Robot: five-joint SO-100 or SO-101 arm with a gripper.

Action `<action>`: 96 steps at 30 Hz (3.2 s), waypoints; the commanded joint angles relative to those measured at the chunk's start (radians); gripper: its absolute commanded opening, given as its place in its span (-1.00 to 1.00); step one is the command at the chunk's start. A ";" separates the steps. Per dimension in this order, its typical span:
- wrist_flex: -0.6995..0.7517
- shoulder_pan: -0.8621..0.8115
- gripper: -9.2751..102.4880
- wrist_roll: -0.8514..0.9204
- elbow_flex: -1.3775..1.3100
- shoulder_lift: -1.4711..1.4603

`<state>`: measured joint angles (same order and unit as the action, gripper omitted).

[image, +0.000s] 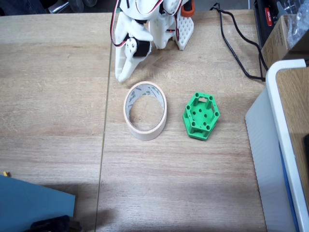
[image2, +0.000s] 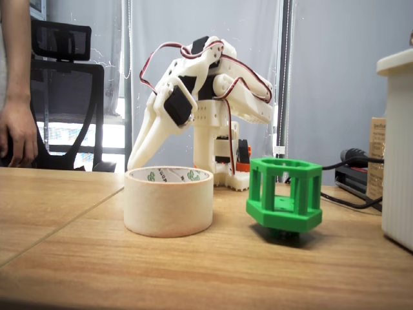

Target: Grasp a component and put it in the bin.

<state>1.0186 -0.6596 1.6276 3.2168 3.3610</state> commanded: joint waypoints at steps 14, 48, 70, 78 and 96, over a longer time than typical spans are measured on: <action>-0.015 -0.003 -0.83 -0.012 0.003 0.008; -0.015 -0.002 -0.83 -0.003 0.003 0.008; -0.012 0.318 -0.83 -0.035 -0.598 -0.127; -0.014 0.505 -0.83 -0.158 -0.785 -0.518; -0.012 0.793 -0.64 -0.506 -0.900 -0.830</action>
<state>1.0201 0.1058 1.1704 2.3807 2.5311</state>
